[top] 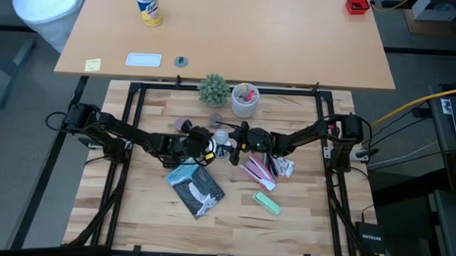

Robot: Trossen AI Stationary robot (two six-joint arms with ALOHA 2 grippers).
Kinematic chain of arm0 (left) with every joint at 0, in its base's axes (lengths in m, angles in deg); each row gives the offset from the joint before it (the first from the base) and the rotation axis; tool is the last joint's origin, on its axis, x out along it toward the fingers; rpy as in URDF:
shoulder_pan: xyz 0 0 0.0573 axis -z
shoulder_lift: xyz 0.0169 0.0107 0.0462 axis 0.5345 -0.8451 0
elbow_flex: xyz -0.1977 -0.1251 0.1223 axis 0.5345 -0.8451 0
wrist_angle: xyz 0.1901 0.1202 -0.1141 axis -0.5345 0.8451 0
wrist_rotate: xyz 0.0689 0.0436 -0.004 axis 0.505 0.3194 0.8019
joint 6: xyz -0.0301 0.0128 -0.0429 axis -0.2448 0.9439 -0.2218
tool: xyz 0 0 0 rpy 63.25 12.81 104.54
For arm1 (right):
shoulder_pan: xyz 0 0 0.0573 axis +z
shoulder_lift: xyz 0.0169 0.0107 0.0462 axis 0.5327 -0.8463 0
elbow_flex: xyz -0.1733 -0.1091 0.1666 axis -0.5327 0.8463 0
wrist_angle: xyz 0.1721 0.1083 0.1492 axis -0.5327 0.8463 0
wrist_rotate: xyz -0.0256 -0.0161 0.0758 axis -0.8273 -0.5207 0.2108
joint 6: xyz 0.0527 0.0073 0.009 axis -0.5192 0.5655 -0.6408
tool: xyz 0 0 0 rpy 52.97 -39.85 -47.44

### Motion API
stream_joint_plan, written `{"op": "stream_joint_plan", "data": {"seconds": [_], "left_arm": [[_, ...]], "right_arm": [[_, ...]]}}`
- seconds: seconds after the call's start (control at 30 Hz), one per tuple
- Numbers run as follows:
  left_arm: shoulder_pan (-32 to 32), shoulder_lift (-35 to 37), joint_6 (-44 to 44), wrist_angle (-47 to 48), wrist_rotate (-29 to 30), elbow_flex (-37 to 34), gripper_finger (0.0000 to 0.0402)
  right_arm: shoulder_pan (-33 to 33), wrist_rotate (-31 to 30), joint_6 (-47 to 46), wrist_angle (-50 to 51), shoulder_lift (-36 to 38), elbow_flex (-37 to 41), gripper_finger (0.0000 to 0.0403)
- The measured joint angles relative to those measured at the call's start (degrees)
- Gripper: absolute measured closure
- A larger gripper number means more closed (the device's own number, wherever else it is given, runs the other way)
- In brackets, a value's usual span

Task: Screw lightbulb
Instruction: Remove the lightbulb from the lamp

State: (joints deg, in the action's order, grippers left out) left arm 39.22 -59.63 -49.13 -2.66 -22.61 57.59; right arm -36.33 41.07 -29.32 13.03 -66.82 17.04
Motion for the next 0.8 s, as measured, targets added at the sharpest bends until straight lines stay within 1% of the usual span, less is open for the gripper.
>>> {"op": "stream_joint_plan", "data": {"seconds": [0.27, 0.53, 0.67, 0.8], "left_arm": [[2.3, 0.0, -0.5, 0.0, -1.0, 0.0, 0.0401], [2.5, 0.0, -1.6, -0.1, -3.1, 0.0, 0.0401], [2.5, 0.0, -1.3, 0.0, -3.1, 0.0, 0.0401], [2.5, 0.0, -2.7, 1.5, -4.6, 0.0, 0.0401]], "right_arm": [[0.0, 0.0, 0.3, 0.1, 0.0, 0.0, 0.0175], [0.0, 0.3, 5.6, 0.0, 0.0, 0.0, 0.0179], [0.0, 2.5, 6.3, 0.1, 0.0, 0.0, 0.0206], [0.0, 2.7, 8.6, 0.1, 0.0, 0.0, 0.0241]]}}
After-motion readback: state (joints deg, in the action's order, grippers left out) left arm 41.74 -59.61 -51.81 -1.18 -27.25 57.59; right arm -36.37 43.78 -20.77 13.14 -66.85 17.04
